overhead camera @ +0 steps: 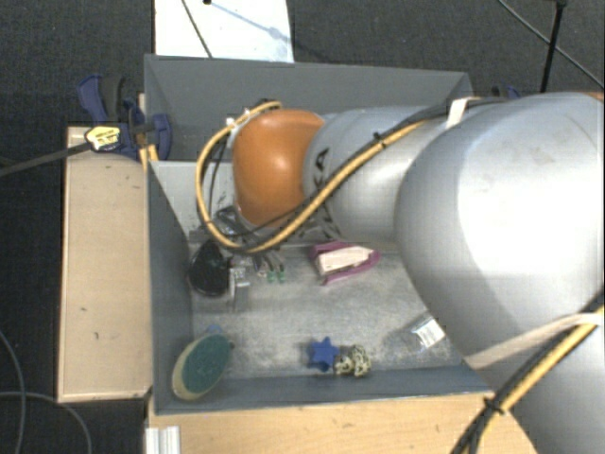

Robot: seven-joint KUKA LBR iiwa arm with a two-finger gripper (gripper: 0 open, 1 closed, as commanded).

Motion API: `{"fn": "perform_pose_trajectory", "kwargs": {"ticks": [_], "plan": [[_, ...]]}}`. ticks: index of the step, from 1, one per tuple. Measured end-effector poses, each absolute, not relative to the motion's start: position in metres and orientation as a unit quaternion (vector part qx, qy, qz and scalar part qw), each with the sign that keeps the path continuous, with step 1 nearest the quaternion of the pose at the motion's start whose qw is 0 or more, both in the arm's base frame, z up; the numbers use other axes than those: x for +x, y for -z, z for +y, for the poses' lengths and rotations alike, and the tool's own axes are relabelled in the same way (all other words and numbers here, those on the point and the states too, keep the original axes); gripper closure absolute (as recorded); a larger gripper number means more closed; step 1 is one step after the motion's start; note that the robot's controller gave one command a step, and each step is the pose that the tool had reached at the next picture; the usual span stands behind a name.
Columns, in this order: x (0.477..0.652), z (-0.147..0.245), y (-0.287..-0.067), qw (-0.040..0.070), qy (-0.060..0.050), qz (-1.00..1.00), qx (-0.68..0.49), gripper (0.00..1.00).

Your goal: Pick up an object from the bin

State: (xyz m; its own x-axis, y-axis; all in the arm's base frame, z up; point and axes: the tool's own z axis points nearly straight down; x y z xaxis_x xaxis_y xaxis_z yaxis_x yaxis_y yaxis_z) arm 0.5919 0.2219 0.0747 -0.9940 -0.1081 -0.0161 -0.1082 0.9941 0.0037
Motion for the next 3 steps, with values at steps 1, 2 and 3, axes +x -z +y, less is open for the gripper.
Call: {"fn": "perform_pose_trajectory", "kwargs": {"ticks": [1, 2, 3], "plan": [[0.589, 0.232, -0.076, 0.009, -0.004, 1.000, 0.023, 0.00], [0.591, 0.239, -0.075, 0.007, -0.004, 0.995, 0.097, 0.00], [0.587, 0.252, -0.075, 0.009, -0.003, 0.997, 0.077, 0.00]]}}
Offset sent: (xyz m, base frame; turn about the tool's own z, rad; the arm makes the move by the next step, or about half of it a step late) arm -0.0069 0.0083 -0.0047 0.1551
